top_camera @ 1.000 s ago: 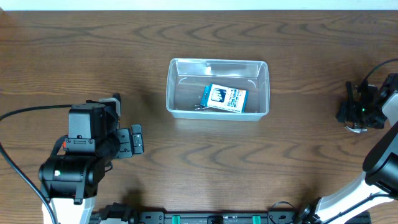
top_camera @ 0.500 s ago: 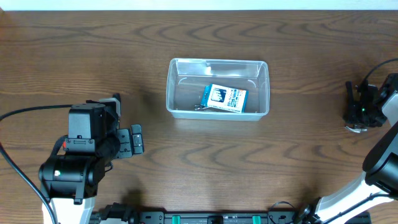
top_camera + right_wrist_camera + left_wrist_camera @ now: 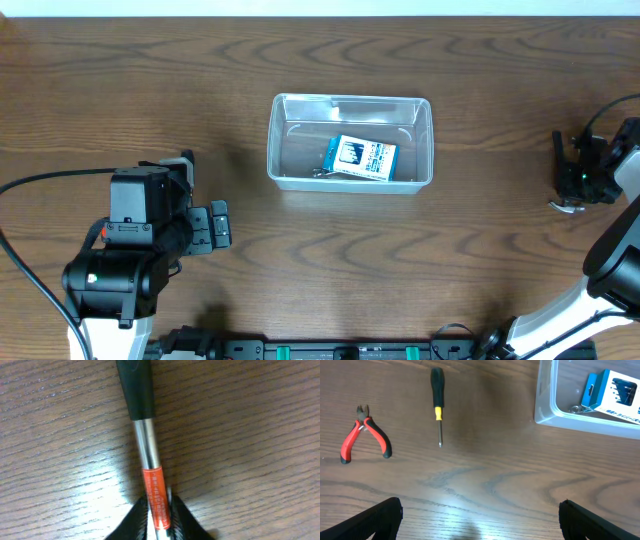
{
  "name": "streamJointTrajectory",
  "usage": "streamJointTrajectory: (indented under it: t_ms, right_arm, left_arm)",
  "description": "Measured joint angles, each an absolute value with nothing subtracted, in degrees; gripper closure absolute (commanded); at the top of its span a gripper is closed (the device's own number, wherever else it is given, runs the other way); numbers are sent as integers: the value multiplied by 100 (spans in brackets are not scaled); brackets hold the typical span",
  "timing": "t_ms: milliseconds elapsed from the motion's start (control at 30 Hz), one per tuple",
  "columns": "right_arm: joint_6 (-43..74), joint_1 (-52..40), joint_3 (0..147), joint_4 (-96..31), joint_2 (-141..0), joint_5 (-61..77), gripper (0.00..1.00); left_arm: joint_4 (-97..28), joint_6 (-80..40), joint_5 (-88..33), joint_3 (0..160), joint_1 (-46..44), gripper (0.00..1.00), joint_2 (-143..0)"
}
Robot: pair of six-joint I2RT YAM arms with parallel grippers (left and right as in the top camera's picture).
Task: Pack container
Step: 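Move the right gripper to the orange-handled hammer and grasp its handle, then carry the hammer with the right gripper and release it in the container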
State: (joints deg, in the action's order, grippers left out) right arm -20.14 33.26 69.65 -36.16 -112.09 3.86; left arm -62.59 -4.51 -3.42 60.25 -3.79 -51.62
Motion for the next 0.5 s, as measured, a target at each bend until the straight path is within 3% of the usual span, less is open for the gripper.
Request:
streamJointTrajectory:
  t_ms: [133, 500]
  right_arm:
    - [-2018, 3323, 6963, -3616, -11207, 370, 99]
    - [-1859, 3306, 7006, -3699, -11201, 366, 99]
  left_arm:
    - [-6261, -451, -342, 6025, -379, 2, -5162]
    - [-6259, -451, -344, 6025, -379, 2, -5162]
